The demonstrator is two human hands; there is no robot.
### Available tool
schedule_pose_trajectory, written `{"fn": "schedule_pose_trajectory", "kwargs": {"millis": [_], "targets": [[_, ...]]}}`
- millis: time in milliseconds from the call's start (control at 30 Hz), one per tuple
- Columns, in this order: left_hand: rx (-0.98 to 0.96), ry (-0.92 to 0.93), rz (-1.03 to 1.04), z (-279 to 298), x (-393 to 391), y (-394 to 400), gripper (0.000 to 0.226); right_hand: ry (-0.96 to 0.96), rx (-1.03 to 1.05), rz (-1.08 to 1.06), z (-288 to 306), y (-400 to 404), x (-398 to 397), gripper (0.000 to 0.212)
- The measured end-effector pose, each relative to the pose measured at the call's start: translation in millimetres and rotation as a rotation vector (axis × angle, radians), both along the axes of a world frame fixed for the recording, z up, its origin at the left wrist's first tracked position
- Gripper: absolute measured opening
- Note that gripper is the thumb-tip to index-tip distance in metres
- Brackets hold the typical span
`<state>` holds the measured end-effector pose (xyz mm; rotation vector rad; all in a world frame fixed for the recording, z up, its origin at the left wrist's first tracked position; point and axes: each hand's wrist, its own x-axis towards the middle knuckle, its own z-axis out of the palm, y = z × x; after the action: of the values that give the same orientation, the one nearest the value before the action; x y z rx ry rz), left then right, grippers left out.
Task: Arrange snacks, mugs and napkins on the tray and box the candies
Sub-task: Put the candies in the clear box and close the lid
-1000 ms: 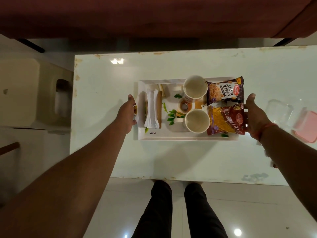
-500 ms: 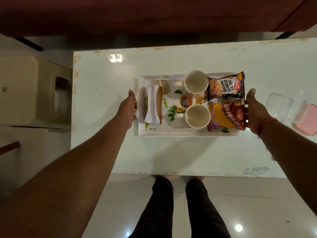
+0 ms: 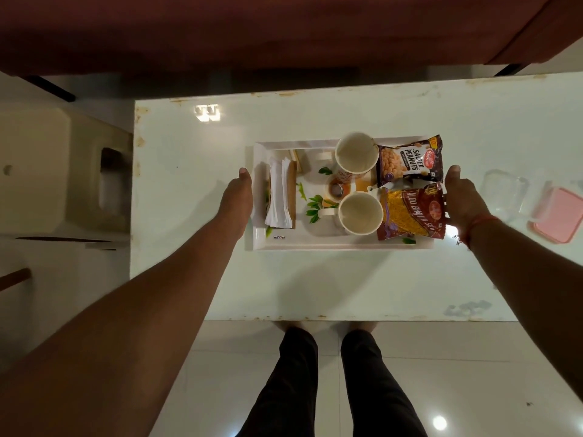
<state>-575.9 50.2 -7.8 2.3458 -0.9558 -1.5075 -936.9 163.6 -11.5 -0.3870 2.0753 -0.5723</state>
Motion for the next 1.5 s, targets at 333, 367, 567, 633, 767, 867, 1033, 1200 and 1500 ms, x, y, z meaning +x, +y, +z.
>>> {"fn": "schedule_pose_trajectory", "kwargs": {"millis": [333, 367, 567, 633, 767, 867, 1033, 1200, 1500], "targets": [[-0.71, -0.566, -1.082, 33.4, -30.6, 15.6, 0.064, 0.562, -0.04, 0.447, 2.5, 20.5, -14.3, 0.068], [-0.714, -0.586, -1.139, 37.1, -43.2, 14.8, 0.065, 0.606, -0.058, 0.516, 1.4, 21.3, -16.5, 0.069], [-0.747, -0.606, -1.404, 42.4, -135.8, 25.8, 0.072, 0.646, -0.035, 0.729, 2.9, 34.4, -39.1, 0.075], [-0.774, -0.554, -1.442, 44.6, -170.5, 37.6, 0.072, 0.643, -0.044, 0.782, 7.1, 43.1, -48.3, 0.076], [-0.813, -0.371, -1.57, 47.5, -246.8, 71.2, 0.075, 0.665, -0.09, 0.84, 13.2, 66.5, -86.2, 0.074], [-0.814, -0.321, -1.664, 39.1, -299.5, 93.7, 0.076, 0.719, -0.131, 0.777, 19.1, 87.5, -128.3, 0.068], [-0.709, -0.262, -1.749, 24.3, -359.9, 137.6, 0.051, 0.783, -0.169, 0.75, 18.9, 140.7, -176.4, 0.045], [-0.559, -0.314, -1.851, -3.0, -377.7, 179.2, 0.045, 0.674, -0.118, 0.824, -3.8, 195.2, -165.9, 0.035], [-0.417, -0.435, -1.591, -24.9, -396.5, 194.6, 0.039, 0.615, -0.032, 0.982, -33.3, 238.4, -139.6, 0.032]]}}
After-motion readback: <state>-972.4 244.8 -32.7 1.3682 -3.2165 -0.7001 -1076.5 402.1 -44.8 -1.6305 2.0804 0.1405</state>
